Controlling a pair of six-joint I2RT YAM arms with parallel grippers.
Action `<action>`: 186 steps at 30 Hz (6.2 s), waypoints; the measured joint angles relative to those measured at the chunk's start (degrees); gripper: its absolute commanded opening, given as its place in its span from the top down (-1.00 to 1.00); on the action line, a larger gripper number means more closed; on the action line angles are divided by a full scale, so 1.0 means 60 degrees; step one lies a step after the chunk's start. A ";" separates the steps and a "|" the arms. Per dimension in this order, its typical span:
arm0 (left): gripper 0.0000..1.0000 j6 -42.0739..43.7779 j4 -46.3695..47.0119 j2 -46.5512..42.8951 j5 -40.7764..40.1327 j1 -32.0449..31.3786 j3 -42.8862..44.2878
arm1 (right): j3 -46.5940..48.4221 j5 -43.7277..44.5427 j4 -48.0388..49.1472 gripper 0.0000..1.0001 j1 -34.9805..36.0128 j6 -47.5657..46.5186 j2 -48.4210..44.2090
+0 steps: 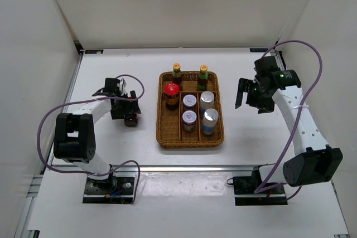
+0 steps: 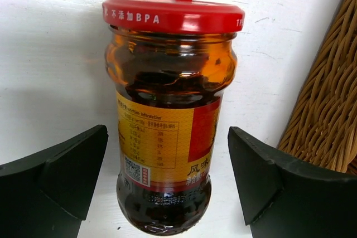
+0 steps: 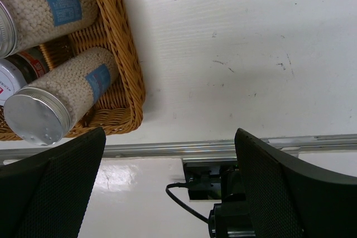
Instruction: Organize the condiment bottles
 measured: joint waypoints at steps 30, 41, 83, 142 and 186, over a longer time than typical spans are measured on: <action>-1.00 0.0277 -0.0120 0.2011 -0.0790 0.0000 0.2940 | 0.0000 0.0066 0.0000 -0.99 0.0000 -0.0022 0.0004; -0.77 0.0291 -0.0142 0.1953 -0.0721 0.0000 0.2197 | 0.0000 0.0098 0.0000 -0.99 0.0000 -0.0044 0.0004; 0.79 0.0310 0.0641 -0.3865 0.0605 -0.1024 0.1064 | 0.0000 -0.0073 -0.0004 -0.99 0.0000 -0.0047 0.0004; -1.00 0.3829 0.5450 -0.4054 -0.2211 -0.6852 -0.1840 | 0.1129 0.0164 -0.0579 -0.99 0.0000 0.0018 0.0353; -1.00 0.1931 0.5238 -0.8623 -0.9012 -0.2914 -0.5439 | 0.0889 0.1515 -0.0958 -0.99 0.0692 0.0342 -0.1035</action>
